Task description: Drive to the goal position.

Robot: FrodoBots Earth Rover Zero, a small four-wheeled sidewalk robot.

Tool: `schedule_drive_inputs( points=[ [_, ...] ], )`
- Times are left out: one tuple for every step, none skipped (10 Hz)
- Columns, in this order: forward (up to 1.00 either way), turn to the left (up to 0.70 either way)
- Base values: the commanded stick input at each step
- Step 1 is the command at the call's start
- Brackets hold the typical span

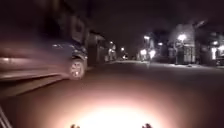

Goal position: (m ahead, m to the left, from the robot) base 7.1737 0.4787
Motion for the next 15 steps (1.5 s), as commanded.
schedule_drive_inputs(
  points=[
    [1.00, 0.00],
    [1.00, 0.00],
    [1.00, 0.00],
    [1.00, 0.00],
    [1.00, 0.00],
    [1.00, 0.00],
    [1.00, 0.00],
    [1.00, 0.00],
    [1.00, 0.00],
    [1.00, 0.00],
    [1.00, 0.00],
    [1.00, 0.00],
    [1.00, 0.00],
    [1.00, 0.00],
    [1.00, 0.00]
  ],
)
